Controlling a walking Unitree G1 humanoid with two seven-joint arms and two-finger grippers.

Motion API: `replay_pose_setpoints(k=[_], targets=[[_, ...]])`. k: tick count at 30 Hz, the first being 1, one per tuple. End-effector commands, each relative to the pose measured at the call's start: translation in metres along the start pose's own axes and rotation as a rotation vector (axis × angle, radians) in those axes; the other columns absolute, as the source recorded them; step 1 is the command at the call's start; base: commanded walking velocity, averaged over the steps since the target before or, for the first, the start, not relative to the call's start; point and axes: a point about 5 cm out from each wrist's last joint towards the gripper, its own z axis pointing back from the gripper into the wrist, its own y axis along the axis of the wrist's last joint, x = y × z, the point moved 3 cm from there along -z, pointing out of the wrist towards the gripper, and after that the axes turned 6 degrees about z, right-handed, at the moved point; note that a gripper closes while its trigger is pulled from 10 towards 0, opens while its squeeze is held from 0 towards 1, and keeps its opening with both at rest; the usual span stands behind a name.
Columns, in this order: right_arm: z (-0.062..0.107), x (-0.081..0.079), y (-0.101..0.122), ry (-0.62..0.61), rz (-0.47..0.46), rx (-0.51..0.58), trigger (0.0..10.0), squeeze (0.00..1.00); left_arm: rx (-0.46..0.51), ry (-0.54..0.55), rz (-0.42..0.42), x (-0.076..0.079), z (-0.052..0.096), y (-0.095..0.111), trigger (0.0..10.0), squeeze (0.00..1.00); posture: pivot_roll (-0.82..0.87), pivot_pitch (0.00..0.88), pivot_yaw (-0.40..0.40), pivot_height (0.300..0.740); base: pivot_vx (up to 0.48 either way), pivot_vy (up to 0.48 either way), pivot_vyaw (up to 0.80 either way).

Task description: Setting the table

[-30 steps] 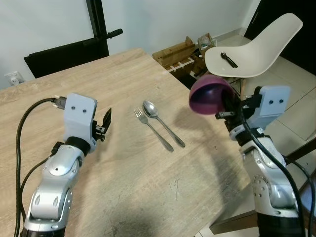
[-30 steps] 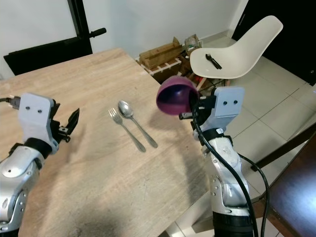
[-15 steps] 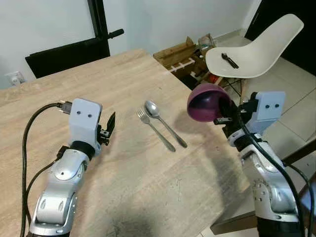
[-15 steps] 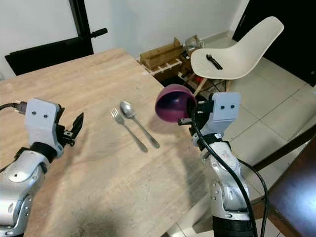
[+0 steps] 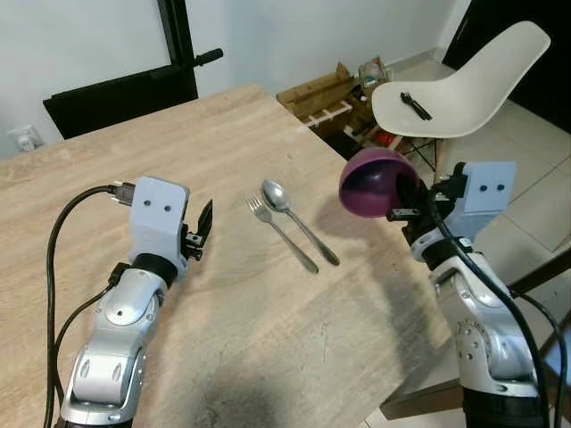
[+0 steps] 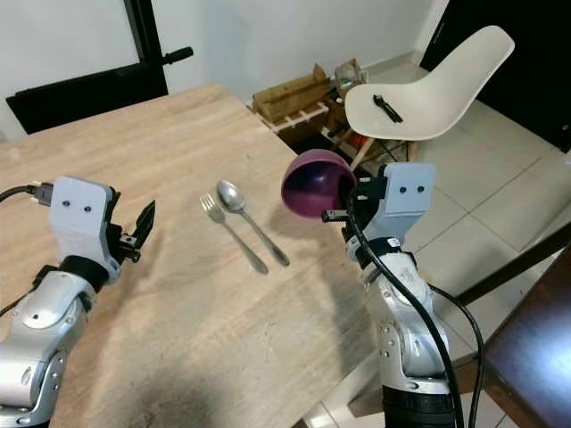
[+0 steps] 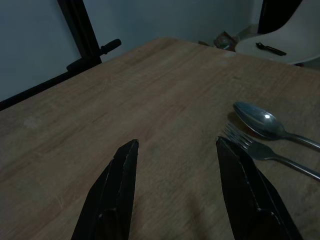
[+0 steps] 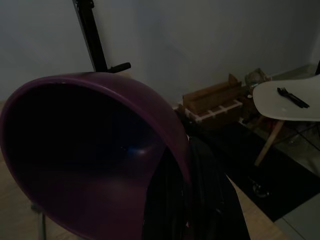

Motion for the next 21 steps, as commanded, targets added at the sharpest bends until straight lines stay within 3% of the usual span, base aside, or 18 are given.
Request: replay_pose_setpoints(k=[1,21], targets=[[0.0006,0.0029,-0.0025,-0.011,-0.018,-0.012,10.0,0.00,-0.006,0.001,-0.003,0.0005,0.0011,-0.0018,10.0,0.00,-0.06,0.059,0.015,0.740,-0.315,0.000,0.00],[0.0007,0.0037,-0.0035,-0.017,-0.019,-0.016,10.0,0.00,-0.005,0.001,0.004,0.0008,0.0007,-0.0003,10.0,0.00,-0.06,0.060,0.017,0.740,-0.331,0.000,0.00]])
